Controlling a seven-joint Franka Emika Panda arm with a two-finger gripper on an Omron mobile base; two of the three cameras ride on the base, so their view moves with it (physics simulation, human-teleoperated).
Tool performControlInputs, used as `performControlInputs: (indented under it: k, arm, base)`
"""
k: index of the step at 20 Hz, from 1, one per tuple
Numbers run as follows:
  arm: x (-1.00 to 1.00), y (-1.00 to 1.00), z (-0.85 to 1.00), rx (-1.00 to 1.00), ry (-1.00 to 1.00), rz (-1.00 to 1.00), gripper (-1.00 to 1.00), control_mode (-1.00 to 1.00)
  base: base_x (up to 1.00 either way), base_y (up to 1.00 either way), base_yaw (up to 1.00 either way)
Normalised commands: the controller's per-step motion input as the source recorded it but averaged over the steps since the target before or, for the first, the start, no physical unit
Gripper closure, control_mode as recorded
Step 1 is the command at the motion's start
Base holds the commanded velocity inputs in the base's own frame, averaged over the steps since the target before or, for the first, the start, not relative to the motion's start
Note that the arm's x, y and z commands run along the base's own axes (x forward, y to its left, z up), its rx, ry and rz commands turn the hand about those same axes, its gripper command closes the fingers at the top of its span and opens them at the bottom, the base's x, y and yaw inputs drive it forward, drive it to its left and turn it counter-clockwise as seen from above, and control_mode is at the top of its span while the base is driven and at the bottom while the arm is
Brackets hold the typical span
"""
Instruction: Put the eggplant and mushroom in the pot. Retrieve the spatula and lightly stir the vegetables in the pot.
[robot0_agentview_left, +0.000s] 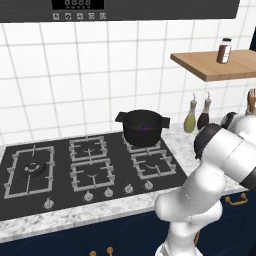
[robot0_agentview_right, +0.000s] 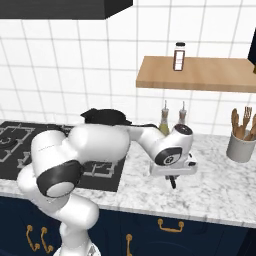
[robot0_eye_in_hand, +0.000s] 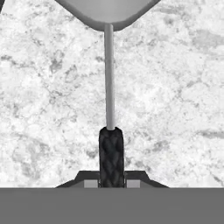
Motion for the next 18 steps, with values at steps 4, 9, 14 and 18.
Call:
performControlInputs:
  k: [4, 9, 14, 18]
  arm:
    - [-0.04, 0.39, 0.64, 0.00, -0.22, 0.00, 1.00, -1.00]
    - [0.00, 0.37, 0.73, 0.00, -0.19, 0.00, 1.00, -1.00]
    - [0.01, 0.33, 0.75, -0.05, -0.03, -0.01, 1.00, -1.00]
    - [0.15, 0.32, 0.74, -0.11, 0.05, -0.03, 1.00, -1.00]
  base:
    - [0.00, 0.00, 0.00]
    - [0.00, 0.00, 0.00]
    - [0.00, 0.00, 0.00]
    - [0.00, 0.00, 0.00]
